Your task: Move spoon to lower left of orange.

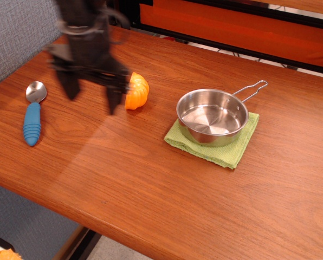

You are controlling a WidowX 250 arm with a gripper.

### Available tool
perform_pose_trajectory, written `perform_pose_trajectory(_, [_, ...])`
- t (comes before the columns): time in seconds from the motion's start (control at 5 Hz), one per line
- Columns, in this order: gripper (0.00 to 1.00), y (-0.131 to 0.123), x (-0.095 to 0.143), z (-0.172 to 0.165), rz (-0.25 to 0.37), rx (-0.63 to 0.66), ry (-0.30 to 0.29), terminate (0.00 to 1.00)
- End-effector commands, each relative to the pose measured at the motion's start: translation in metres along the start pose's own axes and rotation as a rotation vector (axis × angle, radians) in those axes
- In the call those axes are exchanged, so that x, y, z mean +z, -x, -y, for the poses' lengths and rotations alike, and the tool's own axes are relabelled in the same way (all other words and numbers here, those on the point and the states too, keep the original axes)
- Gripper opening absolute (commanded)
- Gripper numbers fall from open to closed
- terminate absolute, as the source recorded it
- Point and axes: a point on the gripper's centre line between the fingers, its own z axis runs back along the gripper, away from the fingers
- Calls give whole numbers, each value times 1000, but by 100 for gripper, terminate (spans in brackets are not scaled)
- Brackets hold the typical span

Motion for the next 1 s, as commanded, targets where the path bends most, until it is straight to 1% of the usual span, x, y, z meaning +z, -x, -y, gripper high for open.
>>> perform_pose_trajectory(0.0, [100, 0, 40, 69, 80, -177, 30, 0])
perform_pose_trajectory(0.2, [100, 0, 51, 112, 76, -43, 94, 0])
perform_pose_trajectory(0.4, [100, 11, 53, 160, 57, -79, 99, 0])
perform_pose_trajectory(0.6, [100, 18, 62, 188, 64, -97, 135, 0])
perform_pose_trajectory(0.8, [100, 20, 78, 194, 93, -126, 156, 0])
